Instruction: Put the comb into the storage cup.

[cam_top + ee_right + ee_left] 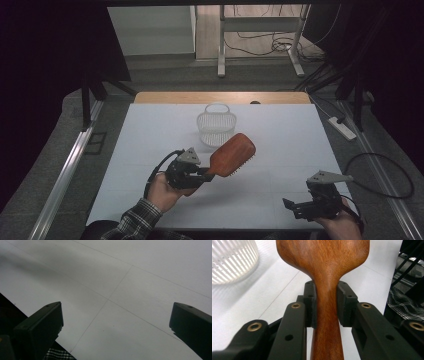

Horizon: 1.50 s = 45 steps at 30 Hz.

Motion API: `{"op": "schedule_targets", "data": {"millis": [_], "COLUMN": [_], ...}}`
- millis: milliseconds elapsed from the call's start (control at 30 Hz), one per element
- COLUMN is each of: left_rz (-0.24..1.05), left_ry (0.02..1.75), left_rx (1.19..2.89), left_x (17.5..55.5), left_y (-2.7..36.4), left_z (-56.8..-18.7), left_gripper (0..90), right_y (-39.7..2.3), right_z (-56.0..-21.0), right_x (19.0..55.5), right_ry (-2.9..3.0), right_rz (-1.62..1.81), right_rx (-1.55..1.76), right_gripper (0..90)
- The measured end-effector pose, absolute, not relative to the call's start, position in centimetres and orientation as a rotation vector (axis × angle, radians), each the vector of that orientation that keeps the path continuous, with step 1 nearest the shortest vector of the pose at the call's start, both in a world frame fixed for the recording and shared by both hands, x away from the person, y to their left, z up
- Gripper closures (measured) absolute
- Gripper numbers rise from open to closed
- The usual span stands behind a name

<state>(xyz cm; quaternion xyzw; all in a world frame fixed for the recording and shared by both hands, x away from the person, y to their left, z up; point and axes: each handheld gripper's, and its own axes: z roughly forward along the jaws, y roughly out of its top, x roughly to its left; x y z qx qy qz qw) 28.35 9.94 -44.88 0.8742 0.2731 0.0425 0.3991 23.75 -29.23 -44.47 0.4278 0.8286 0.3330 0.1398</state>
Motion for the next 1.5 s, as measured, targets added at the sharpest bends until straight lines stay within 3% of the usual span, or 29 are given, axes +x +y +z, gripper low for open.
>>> {"op": "schedule_targets", "data": {"millis": [1500], "left_rz": [0.127], "left_ry": [0.687], "left_rx": [2.102], "left_x": [28.2], "left_y": [10.3], "left_z": [-44.1], "left_gripper": [72.6], "right_y": [-23.2], "right_z": [-41.4], "right_x": [28.2], "right_ry": [2.399], "right_rz": [1.419], "right_rx": [1.128], "right_gripper": [0.0]}}
